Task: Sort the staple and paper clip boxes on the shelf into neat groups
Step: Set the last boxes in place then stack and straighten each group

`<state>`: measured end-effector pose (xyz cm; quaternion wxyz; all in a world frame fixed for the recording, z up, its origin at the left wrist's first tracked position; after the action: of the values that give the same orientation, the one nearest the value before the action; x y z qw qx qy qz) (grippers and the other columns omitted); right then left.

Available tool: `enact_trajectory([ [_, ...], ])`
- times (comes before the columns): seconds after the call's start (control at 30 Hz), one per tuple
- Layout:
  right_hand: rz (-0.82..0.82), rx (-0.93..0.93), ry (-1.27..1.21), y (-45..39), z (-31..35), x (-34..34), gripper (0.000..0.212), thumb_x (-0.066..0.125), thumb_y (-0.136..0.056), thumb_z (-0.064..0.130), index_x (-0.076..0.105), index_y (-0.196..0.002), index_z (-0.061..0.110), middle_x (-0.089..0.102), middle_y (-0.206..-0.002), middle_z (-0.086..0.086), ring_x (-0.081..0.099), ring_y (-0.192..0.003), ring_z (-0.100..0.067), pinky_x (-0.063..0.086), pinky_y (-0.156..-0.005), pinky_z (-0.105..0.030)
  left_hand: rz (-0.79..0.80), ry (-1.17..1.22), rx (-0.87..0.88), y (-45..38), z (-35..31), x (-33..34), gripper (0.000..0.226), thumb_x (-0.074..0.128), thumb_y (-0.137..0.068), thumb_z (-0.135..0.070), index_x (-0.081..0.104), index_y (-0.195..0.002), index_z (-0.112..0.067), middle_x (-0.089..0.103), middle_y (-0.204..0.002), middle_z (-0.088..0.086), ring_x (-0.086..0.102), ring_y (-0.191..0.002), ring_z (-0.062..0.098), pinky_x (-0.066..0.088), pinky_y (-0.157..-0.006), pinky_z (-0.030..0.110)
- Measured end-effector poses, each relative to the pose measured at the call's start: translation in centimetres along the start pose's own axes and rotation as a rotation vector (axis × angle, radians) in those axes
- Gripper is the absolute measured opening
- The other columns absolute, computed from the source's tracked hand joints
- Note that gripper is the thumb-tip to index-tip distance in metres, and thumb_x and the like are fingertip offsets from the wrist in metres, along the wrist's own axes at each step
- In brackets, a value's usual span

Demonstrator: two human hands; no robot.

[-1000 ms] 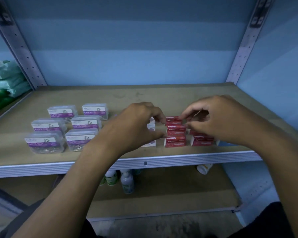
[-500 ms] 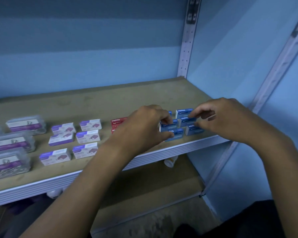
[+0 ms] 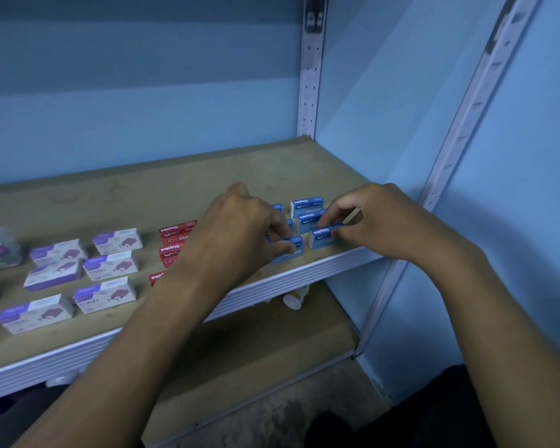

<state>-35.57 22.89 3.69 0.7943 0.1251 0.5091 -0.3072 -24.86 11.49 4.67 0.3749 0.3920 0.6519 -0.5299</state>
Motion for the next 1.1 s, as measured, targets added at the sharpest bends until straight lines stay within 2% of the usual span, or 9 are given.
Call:
enact_trajectory([
  [0.17,-0.011,0.015,0.006,-0.3,-0.1,0.0,0.02,0.078,-0.085,0.016,0.081,-0.096,0.032,0.069,-0.085,0.017,0.055,-0.065,0.021,0.036,-0.063,0.005,0.009,0.031,-0.021,0.0,0.1,0.1,0.024,0.074,-0.075,-0.051,0.076,-0.094,-0.035,0.071,-0.086,-0.018,0.042,-0.089,0.011,0.046,-0.073,0.032],
  [0.3,-0.005,0.033,0.004,-0.2,-0.1,0.1,0.018,0.079,-0.085,0.02,0.081,-0.095,0.035,0.069,-0.082,0.021,0.059,-0.07,0.011,0.04,-0.064,0.001,0.006,0.046,-0.027,0.0,0.1,0.1,0.024,0.074,-0.076,-0.051,0.076,-0.093,-0.034,0.071,-0.083,-0.017,0.043,-0.09,0.012,0.044,-0.071,0.03],
  [0.63,0.012,0.033,-0.01,-0.1,0.3,0.4,0.017,0.079,-0.085,0.024,0.081,-0.095,0.037,0.072,-0.089,0.017,0.062,-0.078,0.004,0.045,-0.069,-0.01,-0.005,0.065,-0.02,-0.2,-0.3,0.1,0.022,0.074,-0.077,-0.048,0.075,-0.093,-0.033,0.071,-0.081,-0.017,0.043,-0.09,0.011,0.038,-0.067,0.028],
  [0.8,0.018,0.023,0.004,-0.2,0.4,0.6,0.018,0.078,-0.086,0.022,0.08,-0.096,0.037,0.069,-0.088,0.019,0.06,-0.077,0.005,0.04,-0.066,-0.006,-0.01,0.068,-0.002,-0.1,-0.5,0.0,0.023,0.074,-0.078,-0.047,0.075,-0.094,-0.031,0.071,-0.081,-0.016,0.043,-0.089,0.011,0.032,-0.064,0.026],
  [0.93,0.011,0.011,0.005,-0.3,0.3,0.5,0.018,0.08,-0.084,0.023,0.08,-0.095,0.037,0.07,-0.087,0.021,0.06,-0.074,0.008,0.04,-0.065,-0.004,-0.014,0.091,0.012,-0.2,-0.4,0.2,0.023,0.074,-0.077,-0.049,0.075,-0.092,-0.031,0.071,-0.082,-0.016,0.043,-0.084,0.006,0.028,-0.065,0.012],
  [0.97,0.002,0.006,-0.001,-0.3,0.2,0.4,0.019,0.081,-0.082,0.025,0.08,-0.096,0.038,0.071,-0.09,0.021,0.06,-0.076,0.008,0.041,-0.067,-0.005,-0.029,0.097,0.012,-0.2,-0.3,0.1,0.026,0.072,-0.076,-0.052,0.074,-0.092,-0.031,0.07,-0.083,-0.016,0.045,-0.083,0.006,0.031,-0.068,0.012],
  [1.03,-0.039,0.007,-0.032,-0.4,-0.1,-0.2,0.019,0.081,-0.081,0.028,0.078,-0.095,0.04,0.071,-0.092,0.022,0.061,-0.08,0.011,0.039,-0.067,-0.001,-0.079,0.087,0.002,-0.2,-0.1,-0.4,0.034,0.067,-0.077,-0.06,0.072,-0.093,-0.031,0.068,-0.086,-0.017,0.049,-0.085,0.008,0.042,-0.073,0.022],
  [1.1,-0.091,0.008,-0.053,-0.6,-0.4,-0.9,0.016,0.079,-0.082,0.03,0.078,-0.095,0.04,0.071,-0.091,0.02,0.061,-0.081,0.01,0.038,-0.065,0.0,-0.137,0.075,-0.016,-0.2,0.1,-1.1,0.034,0.061,-0.081,-0.061,0.071,-0.094,-0.031,0.067,-0.088,-0.016,0.05,-0.083,0.007,0.043,-0.072,0.024],
])
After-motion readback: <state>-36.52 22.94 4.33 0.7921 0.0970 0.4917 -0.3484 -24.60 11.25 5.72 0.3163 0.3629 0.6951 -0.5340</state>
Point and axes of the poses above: each hand's wrist, its own y-axis away from the middle knuckle, its own x-axis out of the palm, z = x × y, the point moved 10 cm from there along -y, towards the middle knuckle
